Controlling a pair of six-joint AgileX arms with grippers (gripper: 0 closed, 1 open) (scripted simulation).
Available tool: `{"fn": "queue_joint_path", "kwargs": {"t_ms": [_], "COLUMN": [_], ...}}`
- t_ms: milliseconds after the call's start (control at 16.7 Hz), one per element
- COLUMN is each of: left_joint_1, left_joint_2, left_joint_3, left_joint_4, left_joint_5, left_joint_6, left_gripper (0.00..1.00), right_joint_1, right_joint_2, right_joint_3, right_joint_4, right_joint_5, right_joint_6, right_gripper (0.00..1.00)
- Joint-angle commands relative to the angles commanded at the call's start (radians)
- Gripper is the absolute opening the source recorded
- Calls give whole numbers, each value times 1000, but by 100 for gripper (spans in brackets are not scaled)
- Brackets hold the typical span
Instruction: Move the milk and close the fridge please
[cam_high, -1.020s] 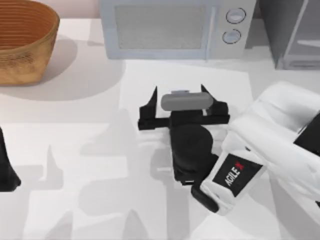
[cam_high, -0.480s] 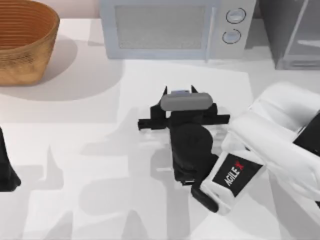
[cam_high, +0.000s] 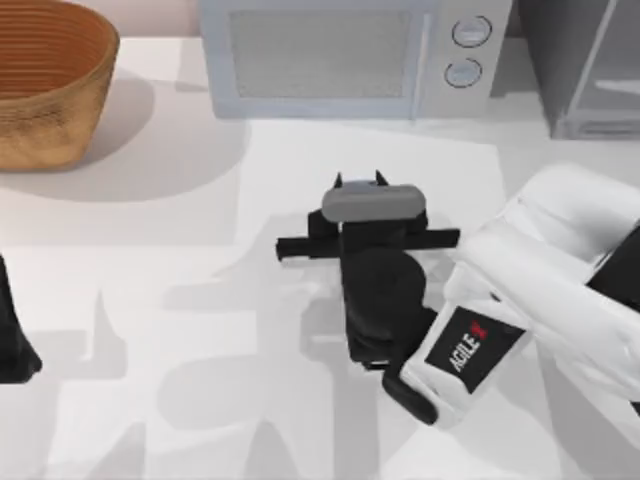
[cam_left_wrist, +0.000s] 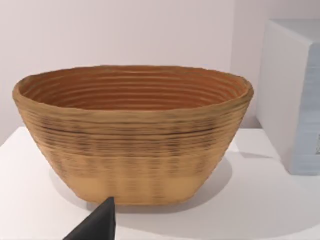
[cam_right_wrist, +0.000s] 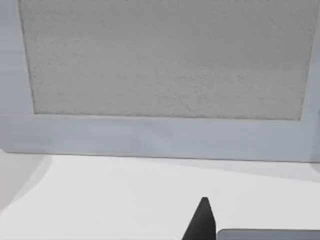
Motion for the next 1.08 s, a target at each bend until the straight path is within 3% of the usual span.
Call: {"fn": "queue_joint_path", "kwargs": {"t_ms": [1080], "left_joint_1": [0], "left_joint_2": [0], "left_joint_3": [0], "left_joint_4": [0], "left_joint_5": [0], "left_joint_6": [0], "left_gripper": [100], "right_joint_1": [3], "right_joint_2": [-110], "right_joint_3": [-29], "right_joint_4": [-83], "right_joint_5": [-1], "right_joint_6": [3], "right_gripper": [0]}}
